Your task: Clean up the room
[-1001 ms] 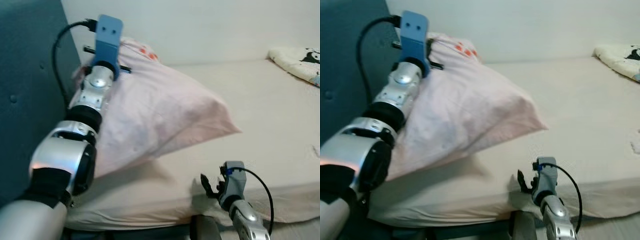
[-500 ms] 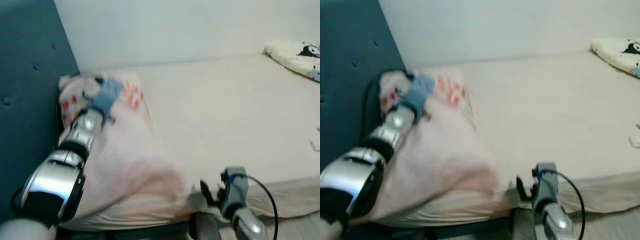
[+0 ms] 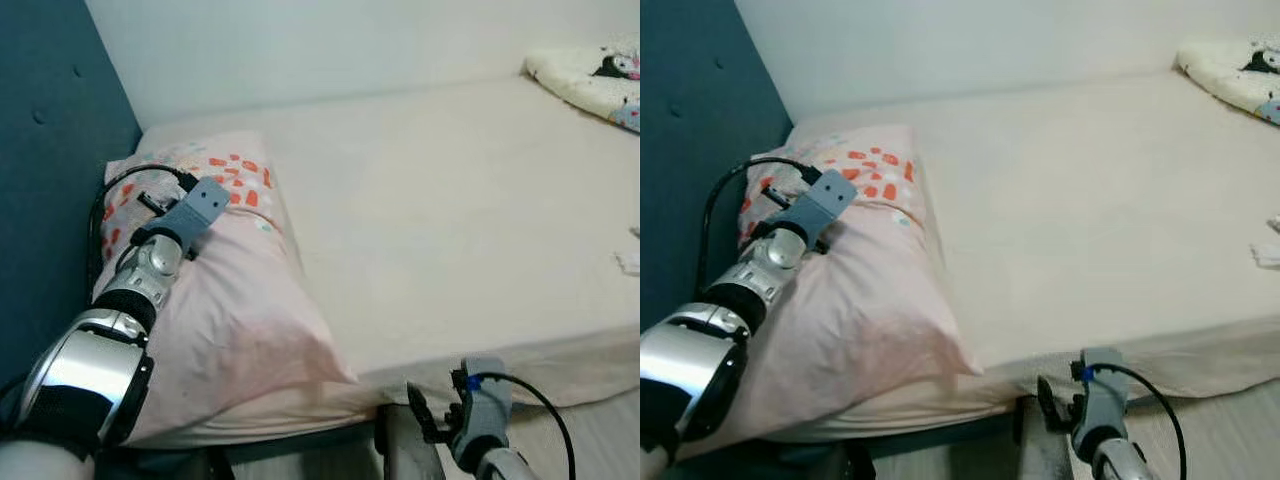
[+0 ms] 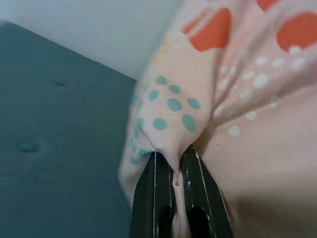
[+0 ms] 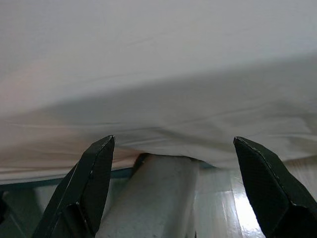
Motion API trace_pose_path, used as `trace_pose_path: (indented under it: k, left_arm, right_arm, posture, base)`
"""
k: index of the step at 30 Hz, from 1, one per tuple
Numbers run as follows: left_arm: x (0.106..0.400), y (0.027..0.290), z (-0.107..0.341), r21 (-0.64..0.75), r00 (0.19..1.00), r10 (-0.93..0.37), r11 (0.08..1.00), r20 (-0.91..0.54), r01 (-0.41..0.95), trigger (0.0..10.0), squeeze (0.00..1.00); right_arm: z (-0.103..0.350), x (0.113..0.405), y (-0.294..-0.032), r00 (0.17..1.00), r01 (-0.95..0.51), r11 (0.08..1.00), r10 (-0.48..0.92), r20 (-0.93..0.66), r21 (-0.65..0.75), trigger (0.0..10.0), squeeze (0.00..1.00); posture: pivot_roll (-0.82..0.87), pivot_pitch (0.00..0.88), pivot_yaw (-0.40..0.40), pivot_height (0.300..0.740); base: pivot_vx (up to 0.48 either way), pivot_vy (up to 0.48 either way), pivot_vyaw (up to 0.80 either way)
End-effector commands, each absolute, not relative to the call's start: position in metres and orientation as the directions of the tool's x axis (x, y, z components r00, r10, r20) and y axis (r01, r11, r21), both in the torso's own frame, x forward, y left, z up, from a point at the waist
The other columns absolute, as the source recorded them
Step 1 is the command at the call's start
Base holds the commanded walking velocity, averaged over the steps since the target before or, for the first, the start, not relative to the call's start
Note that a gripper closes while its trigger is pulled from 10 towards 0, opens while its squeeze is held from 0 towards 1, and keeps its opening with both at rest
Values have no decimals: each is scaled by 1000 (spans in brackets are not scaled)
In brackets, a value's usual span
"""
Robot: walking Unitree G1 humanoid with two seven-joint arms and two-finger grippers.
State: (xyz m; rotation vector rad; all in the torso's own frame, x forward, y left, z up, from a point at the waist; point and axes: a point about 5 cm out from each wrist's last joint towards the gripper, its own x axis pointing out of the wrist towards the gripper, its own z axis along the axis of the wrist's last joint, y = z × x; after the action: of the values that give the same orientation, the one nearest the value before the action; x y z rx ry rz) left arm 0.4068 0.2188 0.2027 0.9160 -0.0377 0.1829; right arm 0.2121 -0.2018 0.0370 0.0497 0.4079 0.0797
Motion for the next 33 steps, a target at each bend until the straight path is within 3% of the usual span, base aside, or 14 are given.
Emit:
trace_pose_path:
  k: [1,10,16,18,20,21,22,28,30,31,33]
  left_arm:
    - [407,238,227,808,959,199,520,200,-277,10000,0]
    - [401,263,237,850,938,241,409,250,-331,10000,0]
    - [383,279,189,913,964,230,348,136,-212,10000,0]
    - [376,284,172,919,968,237,357,84,-168,10000,0]
    - [357,294,132,882,956,290,461,-53,-91,10000,0]
    - [357,294,132,882,956,290,461,-53,-91,10000,0]
    - [350,294,117,847,948,298,527,-108,-70,10000,965]
    - [340,292,97,784,936,290,621,-199,-26,10000,1000]
    - [333,287,80,627,914,175,772,-367,104,10000,1000]
    - [333,287,80,627,914,175,772,-367,104,10000,1000]
    - [333,277,78,412,893,-21,882,-449,228,10000,1000]
  right_arm:
    - [37,211,-195,909,-76,993,104,-403,86,10000,0]
    - [42,222,-190,912,-80,993,109,-395,91,10000,0]
    - [44,231,-191,915,-83,993,110,-389,84,10000,0]
    - [45,234,-191,915,-87,993,113,-388,83,10000,0]
    - [45,241,-192,914,-96,992,119,-388,79,10000,0]
    - [45,241,-192,914,-96,992,119,-388,79,10000,0]
    - [45,245,-192,915,-100,992,122,-384,76,10000,0]
    - [48,253,-191,919,-110,991,129,-373,73,10000,0]
    - [54,269,-192,927,-123,990,139,-348,69,10000,0]
    - [54,269,-192,927,-123,990,139,-348,69,10000,0]
    - [58,279,-193,933,-128,990,143,-332,66,10000,0]
  posture:
    - [-247,179,77,466]
    - [-228,148,81,466]
    - [-201,100,80,466]
    - [-189,85,76,466]
    - [-173,58,71,466]
    - [-173,58,71,466]
    - [-167,44,67,466]
    - [-161,7,64,466]
    - [-135,0,56,466]
    - [-135,0,56,466]
    - [-114,0,52,466]
  base:
    - [0,0,0]
    - [0,0,0]
    - [0,0,0]
    - [0,0,0]
    - [0,0,0]
    - [0,0,0]
    - [0,0,0]
    - [0,0,0]
    - [0,0,0]
    - [0,0,0]
    - [0,0,0]
